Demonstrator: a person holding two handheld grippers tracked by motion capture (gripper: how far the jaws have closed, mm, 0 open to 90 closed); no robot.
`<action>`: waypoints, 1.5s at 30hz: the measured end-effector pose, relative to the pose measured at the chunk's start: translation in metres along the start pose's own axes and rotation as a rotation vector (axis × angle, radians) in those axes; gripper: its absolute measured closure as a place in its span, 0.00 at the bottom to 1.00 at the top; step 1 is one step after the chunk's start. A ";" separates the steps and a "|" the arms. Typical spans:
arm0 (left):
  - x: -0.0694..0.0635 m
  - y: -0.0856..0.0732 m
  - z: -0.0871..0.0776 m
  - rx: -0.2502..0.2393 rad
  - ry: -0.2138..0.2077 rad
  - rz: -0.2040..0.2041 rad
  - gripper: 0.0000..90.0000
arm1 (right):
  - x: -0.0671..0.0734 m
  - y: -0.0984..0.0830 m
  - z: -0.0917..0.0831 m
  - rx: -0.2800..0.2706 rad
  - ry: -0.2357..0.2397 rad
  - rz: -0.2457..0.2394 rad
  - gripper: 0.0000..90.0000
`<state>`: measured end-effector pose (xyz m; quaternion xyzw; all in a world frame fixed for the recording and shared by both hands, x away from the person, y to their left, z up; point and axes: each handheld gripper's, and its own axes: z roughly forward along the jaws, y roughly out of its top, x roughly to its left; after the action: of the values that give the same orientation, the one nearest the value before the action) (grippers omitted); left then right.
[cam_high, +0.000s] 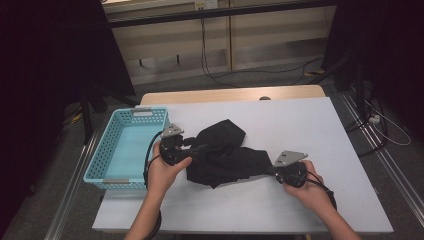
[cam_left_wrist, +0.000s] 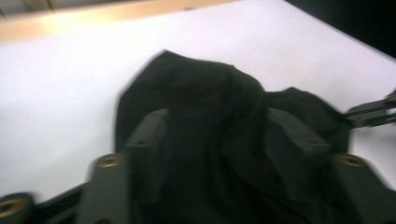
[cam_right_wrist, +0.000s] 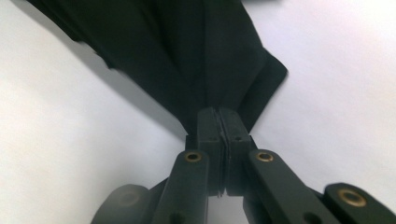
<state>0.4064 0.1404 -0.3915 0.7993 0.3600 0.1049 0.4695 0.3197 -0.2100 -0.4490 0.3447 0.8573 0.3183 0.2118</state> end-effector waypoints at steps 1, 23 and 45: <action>-0.001 0.001 0.000 -0.003 0.007 0.019 0.44 | 0.000 0.000 0.000 0.000 0.000 0.000 0.99; -0.009 -0.014 0.053 0.071 0.002 0.032 0.32 | -0.024 0.008 -0.007 -0.134 -0.078 0.133 0.48; -0.003 -0.011 0.026 0.151 -0.051 -0.070 1.00 | -0.033 0.007 -0.006 -0.122 -0.017 0.198 0.99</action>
<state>0.4121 0.1239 -0.4141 0.8218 0.3827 0.0404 0.4202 0.3417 -0.2317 -0.4351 0.4167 0.7963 0.3864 0.2073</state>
